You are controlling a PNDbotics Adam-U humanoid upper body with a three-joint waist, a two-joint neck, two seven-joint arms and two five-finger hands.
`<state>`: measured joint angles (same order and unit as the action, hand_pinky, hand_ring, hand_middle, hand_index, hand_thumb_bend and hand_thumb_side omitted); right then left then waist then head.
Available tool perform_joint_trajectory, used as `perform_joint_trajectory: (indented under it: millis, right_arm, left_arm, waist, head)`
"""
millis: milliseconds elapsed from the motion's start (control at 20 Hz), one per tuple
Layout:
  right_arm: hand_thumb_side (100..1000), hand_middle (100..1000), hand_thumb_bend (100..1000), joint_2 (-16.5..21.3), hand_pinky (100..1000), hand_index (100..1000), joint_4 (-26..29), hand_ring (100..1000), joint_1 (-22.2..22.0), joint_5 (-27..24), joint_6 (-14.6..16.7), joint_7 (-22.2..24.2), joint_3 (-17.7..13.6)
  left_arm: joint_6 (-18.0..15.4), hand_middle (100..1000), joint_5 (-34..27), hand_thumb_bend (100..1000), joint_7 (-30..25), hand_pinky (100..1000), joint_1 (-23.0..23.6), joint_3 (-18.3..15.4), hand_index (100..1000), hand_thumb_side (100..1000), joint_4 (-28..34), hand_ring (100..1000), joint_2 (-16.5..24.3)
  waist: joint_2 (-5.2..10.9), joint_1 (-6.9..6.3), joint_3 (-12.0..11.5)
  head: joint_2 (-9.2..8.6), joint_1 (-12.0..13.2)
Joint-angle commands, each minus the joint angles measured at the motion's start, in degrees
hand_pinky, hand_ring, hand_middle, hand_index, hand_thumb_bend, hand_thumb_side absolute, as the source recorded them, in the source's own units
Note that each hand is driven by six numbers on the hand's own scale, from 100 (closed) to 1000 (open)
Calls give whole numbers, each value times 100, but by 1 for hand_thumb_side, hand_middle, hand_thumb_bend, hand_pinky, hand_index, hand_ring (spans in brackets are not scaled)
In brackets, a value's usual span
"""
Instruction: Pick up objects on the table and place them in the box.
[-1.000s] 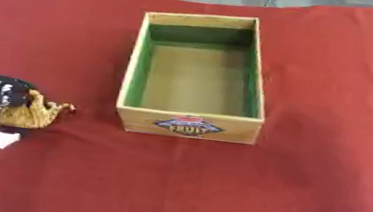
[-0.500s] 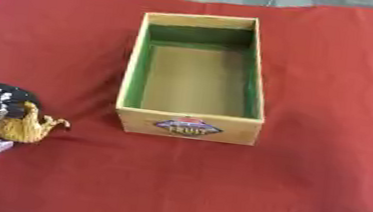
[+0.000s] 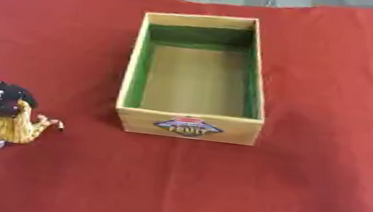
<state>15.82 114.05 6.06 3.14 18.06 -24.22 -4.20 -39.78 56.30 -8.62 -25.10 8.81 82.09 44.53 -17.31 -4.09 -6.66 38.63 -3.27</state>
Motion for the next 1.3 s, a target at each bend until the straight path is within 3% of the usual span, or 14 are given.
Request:
perform_joint_trajectory:
  millis: [50, 500, 850, 1300]
  right_arm:
    - [400, 402, 100, 74, 939, 782, 54, 580, 45, -25, 3, 8, -33]
    - [399, 402, 100, 95, 939, 782, 54, 581, 64, -42, 10, 11, -35]
    - [397, 403, 100, 118, 938, 782, 54, 581, 87, -67, 14, 22, -25]
    - [396, 405, 100, 136, 936, 781, 54, 580, 148, -190, 65, 54, -11]
  left_arm:
    - [37, 770, -123, 100, 150, 785, -21, -192, 553, 244, 255, 860, 330]
    - [-107, 774, -632, 100, 26, 785, -399, -355, 590, 288, 341, 859, 332]
    - [-138, 771, -946, 100, -159, 782, -1259, -421, 563, 324, 15, 856, -13]
    - [47, 757, -70, 100, 464, 761, -2409, -629, 541, 354, -542, 839, -948]
  waist:
    - [93, -4, -8]
    - [77, -33, 27]
    - [72, -54, 82]
    - [69, -27, 220]
  head:
    - [-75, -31]
    - [-114, -35]
    - [-175, 76]
    - [-206, 249]
